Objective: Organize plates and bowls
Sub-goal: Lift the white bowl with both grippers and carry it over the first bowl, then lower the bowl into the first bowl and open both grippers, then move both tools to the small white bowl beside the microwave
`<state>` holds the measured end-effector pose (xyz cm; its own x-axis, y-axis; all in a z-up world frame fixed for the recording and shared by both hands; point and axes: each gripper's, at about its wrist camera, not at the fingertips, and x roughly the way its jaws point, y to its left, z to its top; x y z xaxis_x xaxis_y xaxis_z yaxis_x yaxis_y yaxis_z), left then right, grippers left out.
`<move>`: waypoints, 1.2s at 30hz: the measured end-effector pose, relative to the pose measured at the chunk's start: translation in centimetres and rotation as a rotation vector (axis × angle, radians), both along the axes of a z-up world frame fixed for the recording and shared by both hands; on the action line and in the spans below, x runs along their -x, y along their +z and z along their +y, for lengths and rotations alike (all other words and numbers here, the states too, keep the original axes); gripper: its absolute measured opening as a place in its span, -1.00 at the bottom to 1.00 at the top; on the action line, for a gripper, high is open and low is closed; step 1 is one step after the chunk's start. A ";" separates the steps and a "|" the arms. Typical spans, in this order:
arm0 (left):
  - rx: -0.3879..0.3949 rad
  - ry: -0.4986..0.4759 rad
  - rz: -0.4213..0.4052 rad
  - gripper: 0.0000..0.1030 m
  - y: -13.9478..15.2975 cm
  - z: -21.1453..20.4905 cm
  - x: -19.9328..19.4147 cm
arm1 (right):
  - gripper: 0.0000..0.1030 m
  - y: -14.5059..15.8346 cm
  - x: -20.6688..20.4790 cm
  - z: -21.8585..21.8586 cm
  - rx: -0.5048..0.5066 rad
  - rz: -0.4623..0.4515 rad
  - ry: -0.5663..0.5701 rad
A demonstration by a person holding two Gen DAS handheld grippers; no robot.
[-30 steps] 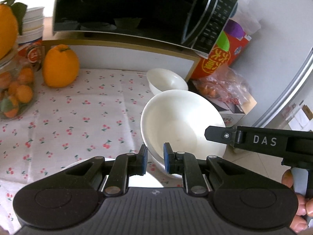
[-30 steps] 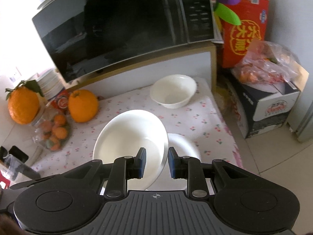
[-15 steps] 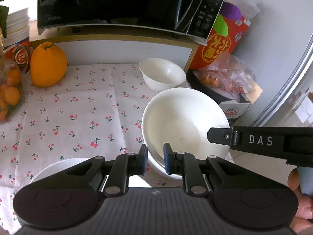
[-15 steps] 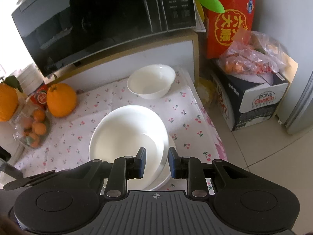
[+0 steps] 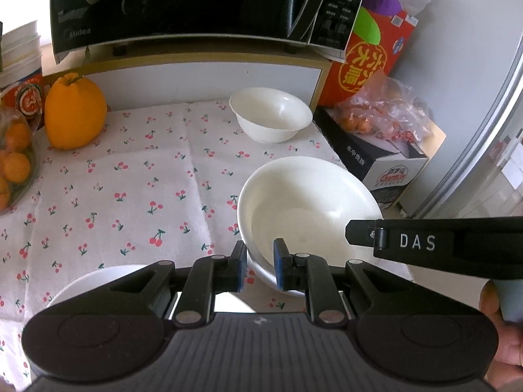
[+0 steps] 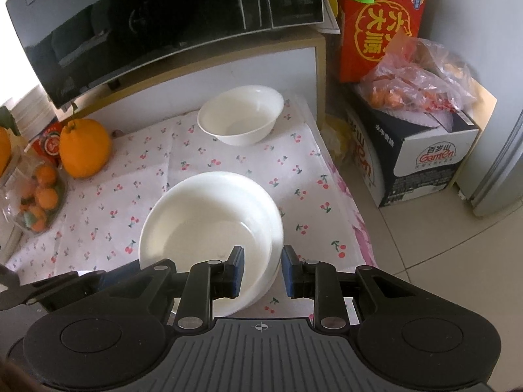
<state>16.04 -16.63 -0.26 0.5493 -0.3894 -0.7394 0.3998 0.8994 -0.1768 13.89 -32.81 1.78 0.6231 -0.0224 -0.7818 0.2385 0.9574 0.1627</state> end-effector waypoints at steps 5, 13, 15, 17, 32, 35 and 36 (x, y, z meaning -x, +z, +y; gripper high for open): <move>-0.011 0.018 0.007 -0.56 -0.4 0.2 -0.3 | -0.49 -0.3 -0.2 0.1 0.008 0.015 0.002; 0.006 0.038 0.026 -0.29 -0.3 0.7 -0.6 | 0.08 0.0 -0.1 -0.6 -0.014 0.003 -0.030; 0.016 0.040 0.028 -0.12 -0.2 0.8 -0.6 | 0.13 0.2 0.0 -0.9 -0.026 -0.003 -0.038; 0.034 0.051 0.027 0.10 0.0 1.0 -0.6 | 0.19 0.4 0.0 -1.4 -0.039 -0.013 -0.050; 0.013 0.097 0.007 0.74 2.1 1.7 -3.0 | 0.44 2.4 -3.1 -4.8 -0.180 -0.072 -0.075; -0.011 0.101 -0.014 0.77 2.7 1.2 -4.5 | 0.44 2.8 -4.8 -5.8 -0.210 -0.100 -0.072; -0.016 0.104 -0.016 0.78 2.8 1.1 -5.0 | 0.44 2.8 -5.4 -6.2 -0.225 -0.107 -0.073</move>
<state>21.01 -15.55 2.51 0.5982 -0.3179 -0.7356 0.3068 0.9389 -0.1562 19.31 -39.01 4.54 0.7060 0.0965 -0.7016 0.2754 0.8753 0.3975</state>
